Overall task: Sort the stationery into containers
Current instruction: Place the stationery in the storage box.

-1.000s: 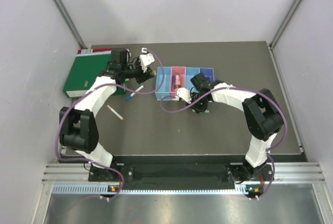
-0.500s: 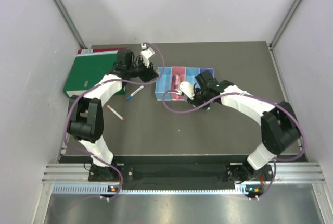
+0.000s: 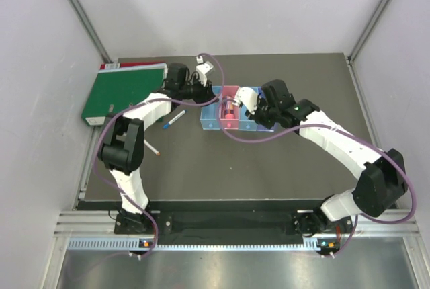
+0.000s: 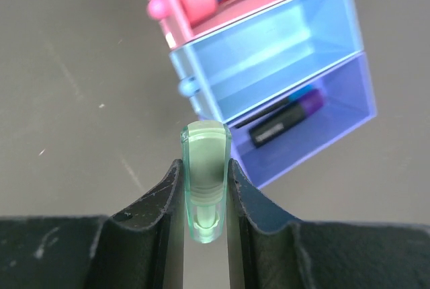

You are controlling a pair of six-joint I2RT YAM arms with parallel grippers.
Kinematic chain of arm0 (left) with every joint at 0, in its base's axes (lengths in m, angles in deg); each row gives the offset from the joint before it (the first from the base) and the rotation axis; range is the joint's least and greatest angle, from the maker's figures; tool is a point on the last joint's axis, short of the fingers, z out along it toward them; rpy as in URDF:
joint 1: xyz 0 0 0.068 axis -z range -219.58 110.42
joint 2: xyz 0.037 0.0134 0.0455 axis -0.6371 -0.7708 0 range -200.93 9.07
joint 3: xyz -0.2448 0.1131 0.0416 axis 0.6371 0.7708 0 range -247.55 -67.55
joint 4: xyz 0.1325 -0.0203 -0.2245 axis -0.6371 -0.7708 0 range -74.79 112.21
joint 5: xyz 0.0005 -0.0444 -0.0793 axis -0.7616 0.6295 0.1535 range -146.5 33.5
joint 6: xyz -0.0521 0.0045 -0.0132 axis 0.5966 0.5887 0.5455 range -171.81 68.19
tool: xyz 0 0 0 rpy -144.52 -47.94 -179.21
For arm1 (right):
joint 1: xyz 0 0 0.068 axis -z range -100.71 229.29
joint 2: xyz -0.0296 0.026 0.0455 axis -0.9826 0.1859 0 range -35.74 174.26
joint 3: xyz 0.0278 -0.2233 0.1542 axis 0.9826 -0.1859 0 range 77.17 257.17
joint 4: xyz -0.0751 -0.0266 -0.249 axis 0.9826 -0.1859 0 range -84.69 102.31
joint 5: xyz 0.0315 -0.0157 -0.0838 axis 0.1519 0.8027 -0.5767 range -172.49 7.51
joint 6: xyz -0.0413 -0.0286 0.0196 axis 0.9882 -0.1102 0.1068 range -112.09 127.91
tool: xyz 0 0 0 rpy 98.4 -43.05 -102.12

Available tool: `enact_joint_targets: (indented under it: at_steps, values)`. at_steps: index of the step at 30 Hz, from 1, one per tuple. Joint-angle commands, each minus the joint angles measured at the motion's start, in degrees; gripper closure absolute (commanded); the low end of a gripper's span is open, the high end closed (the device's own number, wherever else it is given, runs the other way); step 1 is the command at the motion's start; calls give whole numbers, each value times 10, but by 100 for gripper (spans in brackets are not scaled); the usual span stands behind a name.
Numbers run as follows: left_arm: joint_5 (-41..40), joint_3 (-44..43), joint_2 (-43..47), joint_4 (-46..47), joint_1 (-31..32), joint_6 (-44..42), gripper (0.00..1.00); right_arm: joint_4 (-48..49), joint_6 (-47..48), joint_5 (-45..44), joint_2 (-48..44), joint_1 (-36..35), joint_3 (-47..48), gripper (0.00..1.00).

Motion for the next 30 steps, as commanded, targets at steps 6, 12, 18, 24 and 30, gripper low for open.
enact_joint_targets:
  at_steps: [6, 12, 18, 24, 30]
  values:
    - [-62, -49, -78, 35, 3, -12, 83, 53, -17, -23, -6, -5, 121, 100]
    - [-69, -64, -101, 50, 5, -5, 70, 53, -24, -16, -12, -7, 125, 100]
    - [-70, -61, -96, 51, 7, -12, 39, 57, -32, -8, -3, -6, 127, 100]
    - [-57, -65, -62, 50, 7, 3, 38, 66, -41, -5, 12, -7, 131, 100]
    - [-43, -25, 51, 25, 0, -11, 37, 81, -73, 2, 54, -7, 158, 100]
